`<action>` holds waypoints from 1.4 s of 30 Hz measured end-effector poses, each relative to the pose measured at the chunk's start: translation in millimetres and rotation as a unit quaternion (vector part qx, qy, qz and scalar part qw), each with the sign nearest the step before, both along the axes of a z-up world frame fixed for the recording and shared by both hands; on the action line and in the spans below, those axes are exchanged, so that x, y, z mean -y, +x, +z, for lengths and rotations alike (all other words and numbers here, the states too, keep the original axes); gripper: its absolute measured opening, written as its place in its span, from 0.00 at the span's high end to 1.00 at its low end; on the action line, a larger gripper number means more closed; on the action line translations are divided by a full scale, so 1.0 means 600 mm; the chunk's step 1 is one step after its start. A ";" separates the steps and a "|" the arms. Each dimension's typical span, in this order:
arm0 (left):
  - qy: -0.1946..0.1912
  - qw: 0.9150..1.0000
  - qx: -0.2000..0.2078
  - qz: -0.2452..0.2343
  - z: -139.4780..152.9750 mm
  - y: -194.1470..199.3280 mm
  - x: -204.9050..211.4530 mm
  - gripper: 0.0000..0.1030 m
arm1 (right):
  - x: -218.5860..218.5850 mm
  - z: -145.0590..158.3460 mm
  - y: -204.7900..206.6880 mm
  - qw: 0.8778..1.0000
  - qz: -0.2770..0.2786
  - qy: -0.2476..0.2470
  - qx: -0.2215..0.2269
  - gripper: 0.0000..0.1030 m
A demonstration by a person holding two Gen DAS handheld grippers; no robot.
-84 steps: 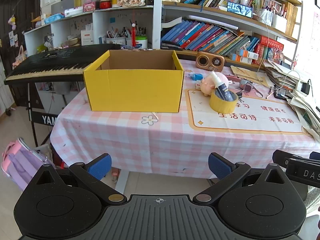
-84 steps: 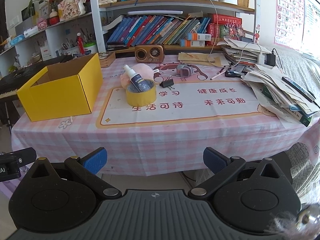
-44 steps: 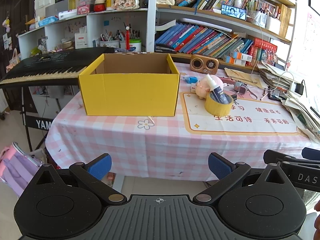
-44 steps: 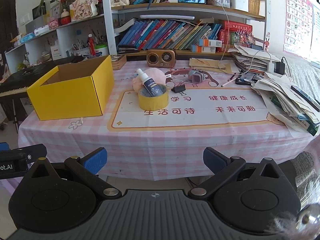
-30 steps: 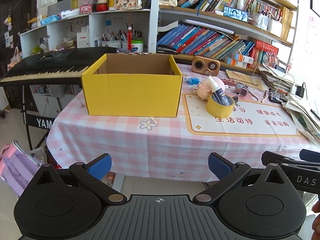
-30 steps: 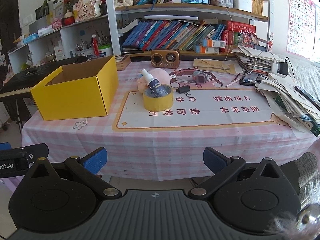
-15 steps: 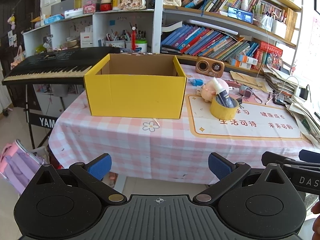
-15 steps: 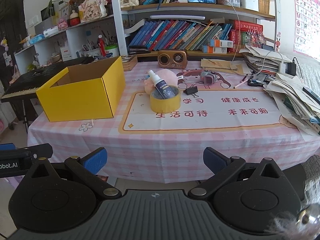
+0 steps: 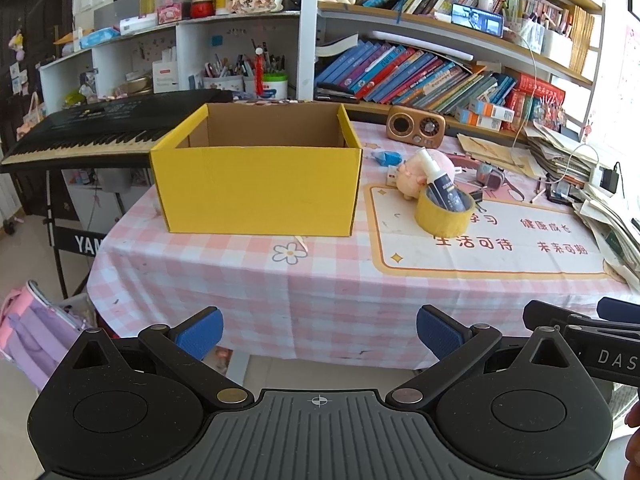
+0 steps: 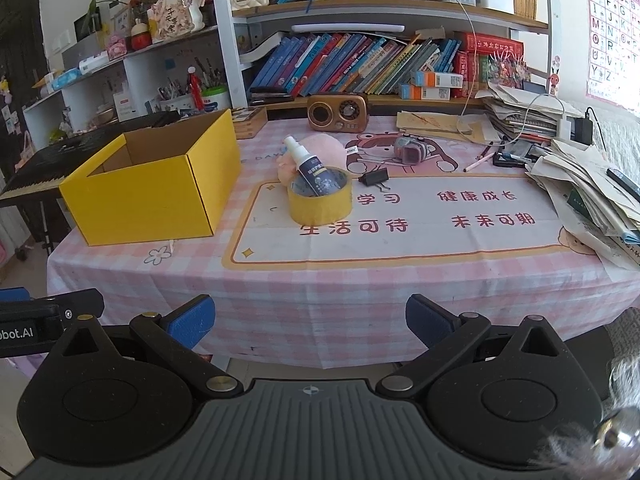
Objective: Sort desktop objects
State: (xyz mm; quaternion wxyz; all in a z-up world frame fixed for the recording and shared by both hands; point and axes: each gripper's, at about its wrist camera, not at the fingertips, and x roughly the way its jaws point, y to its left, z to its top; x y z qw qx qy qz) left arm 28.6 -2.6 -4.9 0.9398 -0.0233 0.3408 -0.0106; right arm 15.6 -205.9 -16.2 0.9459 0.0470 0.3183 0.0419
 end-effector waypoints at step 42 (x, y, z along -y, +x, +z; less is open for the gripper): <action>-0.016 0.998 -0.059 -0.002 -0.036 0.221 0.197 0.00 | 0.183 -0.017 0.249 0.999 0.031 -0.010 -0.041 0.04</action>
